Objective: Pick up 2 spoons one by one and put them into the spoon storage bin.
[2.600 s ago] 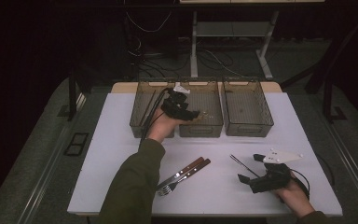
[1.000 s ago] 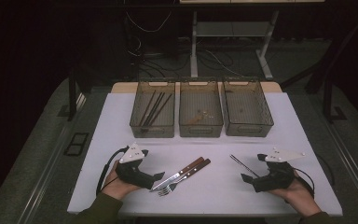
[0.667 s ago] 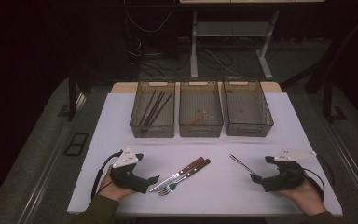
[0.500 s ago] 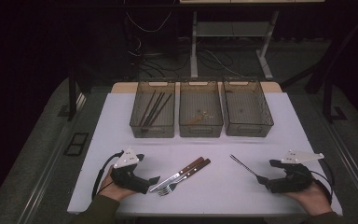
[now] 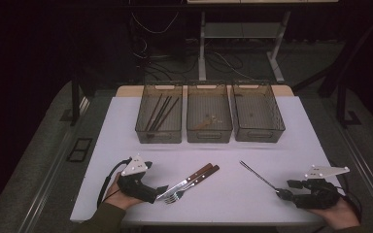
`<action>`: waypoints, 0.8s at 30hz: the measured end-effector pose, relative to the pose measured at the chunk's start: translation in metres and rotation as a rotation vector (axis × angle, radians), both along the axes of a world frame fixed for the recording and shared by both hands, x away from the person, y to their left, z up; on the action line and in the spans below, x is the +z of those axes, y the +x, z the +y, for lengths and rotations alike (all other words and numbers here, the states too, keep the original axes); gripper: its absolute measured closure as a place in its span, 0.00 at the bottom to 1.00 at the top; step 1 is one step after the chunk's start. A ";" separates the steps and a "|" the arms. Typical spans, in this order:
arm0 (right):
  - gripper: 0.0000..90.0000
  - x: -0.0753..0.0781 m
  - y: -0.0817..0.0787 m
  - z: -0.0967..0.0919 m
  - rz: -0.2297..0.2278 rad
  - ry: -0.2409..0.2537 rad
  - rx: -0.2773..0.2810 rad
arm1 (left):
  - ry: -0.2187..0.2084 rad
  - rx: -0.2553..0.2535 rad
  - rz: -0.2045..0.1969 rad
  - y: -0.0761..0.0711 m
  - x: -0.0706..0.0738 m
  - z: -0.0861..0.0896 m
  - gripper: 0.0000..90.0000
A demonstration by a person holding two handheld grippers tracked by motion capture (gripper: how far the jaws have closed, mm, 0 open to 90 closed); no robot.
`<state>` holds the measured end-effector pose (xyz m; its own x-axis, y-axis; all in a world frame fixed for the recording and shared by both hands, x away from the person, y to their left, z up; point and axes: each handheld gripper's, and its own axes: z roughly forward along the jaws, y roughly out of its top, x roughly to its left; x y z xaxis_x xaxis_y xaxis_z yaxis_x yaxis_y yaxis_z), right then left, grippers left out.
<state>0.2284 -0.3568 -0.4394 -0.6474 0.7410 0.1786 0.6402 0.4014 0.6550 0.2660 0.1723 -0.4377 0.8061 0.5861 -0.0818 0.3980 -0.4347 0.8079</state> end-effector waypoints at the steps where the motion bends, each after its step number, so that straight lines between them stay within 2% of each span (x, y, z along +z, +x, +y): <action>1: 0.48 0.000 0.000 0.000 0.005 0.001 0.000 | 0.004 -0.002 0.000 0.000 0.000 0.000 0.00; 10: 0.52 -0.004 0.001 0.004 0.024 -0.019 0.018 | 0.008 -0.009 0.001 0.000 0.000 -0.001 0.00; 18: 0.55 -0.001 0.001 0.000 0.010 0.008 0.006 | 0.011 -0.012 0.001 0.000 0.000 -0.001 0.00; 24: 0.58 -0.004 0.000 0.005 0.023 -0.024 0.029 | 0.012 -0.013 0.000 0.000 0.000 -0.001 0.00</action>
